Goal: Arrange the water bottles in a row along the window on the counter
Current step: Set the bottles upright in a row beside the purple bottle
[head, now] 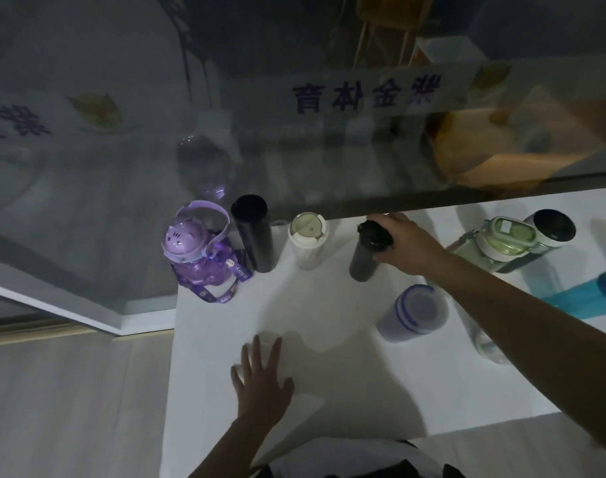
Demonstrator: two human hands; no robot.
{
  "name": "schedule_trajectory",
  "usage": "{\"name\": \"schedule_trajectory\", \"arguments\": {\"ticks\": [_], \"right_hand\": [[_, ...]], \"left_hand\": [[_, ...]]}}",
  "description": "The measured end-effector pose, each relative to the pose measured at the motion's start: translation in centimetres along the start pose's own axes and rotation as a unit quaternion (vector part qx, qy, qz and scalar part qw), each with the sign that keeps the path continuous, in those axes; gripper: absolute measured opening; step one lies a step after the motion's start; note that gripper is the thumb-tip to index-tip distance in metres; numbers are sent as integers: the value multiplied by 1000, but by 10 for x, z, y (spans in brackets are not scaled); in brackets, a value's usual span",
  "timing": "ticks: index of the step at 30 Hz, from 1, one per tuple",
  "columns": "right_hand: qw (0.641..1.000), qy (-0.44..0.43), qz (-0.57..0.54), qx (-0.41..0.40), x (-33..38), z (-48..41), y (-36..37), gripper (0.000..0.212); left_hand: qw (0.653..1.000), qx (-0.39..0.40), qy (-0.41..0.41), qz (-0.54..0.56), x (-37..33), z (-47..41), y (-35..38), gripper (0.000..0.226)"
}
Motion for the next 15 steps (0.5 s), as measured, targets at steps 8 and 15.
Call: {"name": "schedule_trajectory", "arguments": {"ticks": [8, 15], "right_hand": [[997, -63, -25, 46, 4, -17, -15, 73], [995, -95, -40, 19, 13, -33, -32, 71]], "left_hand": [[996, -19, -78, 26, -21, 14, 26, 74], [993, -2, -100, 64, -26, 18, 36, 74]]}}
Point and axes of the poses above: each hand's wrist, its own z-axis away from the middle knuckle, its own y-axis out of the palm, x = y × z, the point moved 10 cm from there along -z, towards the middle knuckle, and after that the axes turned 14 degrees about x, right-handed, at the moved point
